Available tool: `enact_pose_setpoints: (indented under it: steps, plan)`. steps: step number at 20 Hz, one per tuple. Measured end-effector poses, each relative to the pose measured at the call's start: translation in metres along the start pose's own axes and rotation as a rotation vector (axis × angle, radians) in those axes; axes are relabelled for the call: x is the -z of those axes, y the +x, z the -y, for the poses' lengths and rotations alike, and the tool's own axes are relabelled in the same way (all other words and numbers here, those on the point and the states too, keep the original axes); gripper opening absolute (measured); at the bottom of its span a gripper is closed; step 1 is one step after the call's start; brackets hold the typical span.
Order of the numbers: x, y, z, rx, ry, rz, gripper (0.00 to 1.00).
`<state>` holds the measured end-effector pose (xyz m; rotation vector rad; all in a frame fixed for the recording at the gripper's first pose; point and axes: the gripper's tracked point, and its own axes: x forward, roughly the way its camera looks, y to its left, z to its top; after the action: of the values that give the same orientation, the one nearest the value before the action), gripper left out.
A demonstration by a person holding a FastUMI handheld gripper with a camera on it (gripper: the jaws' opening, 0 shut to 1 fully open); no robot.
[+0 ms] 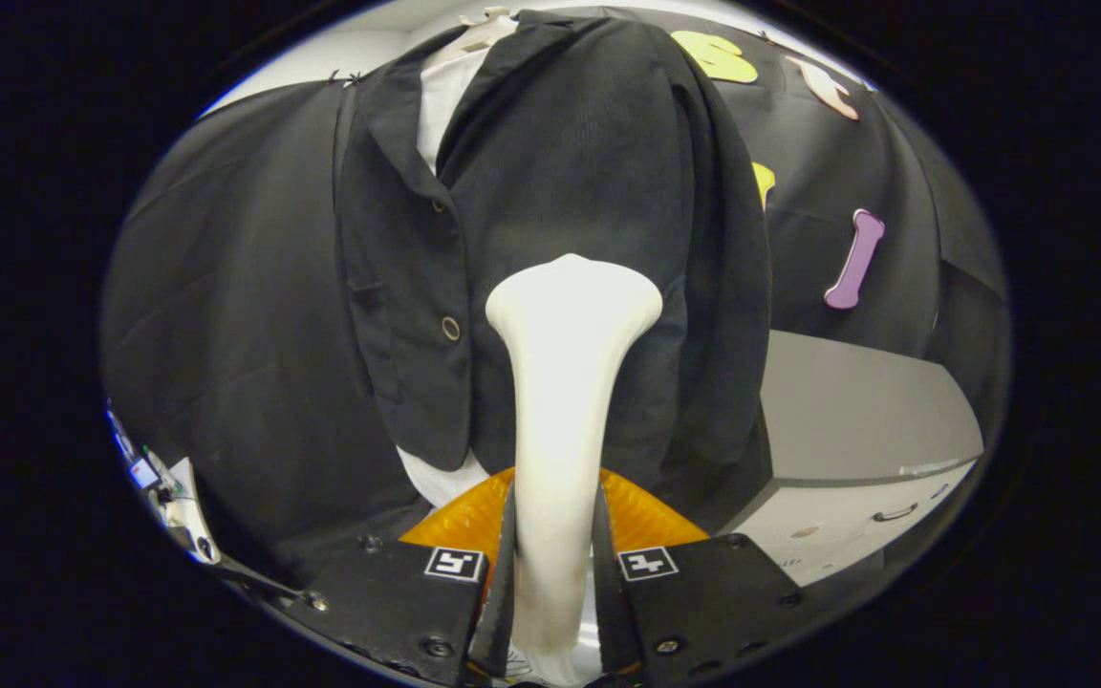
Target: Iron the clothes twice with a garment steamer, once on the left side and once on the right side.
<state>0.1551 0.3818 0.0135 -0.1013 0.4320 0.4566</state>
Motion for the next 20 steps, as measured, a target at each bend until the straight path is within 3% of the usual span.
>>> enact_pose_setpoints:
  steps: [14, 20]
  plan:
    - [0.077, 0.014, 0.007, 0.003, 0.003, -0.141, 0.38]
    - [0.067, 0.001, 0.005, -0.010, 0.021, -0.132, 0.38]
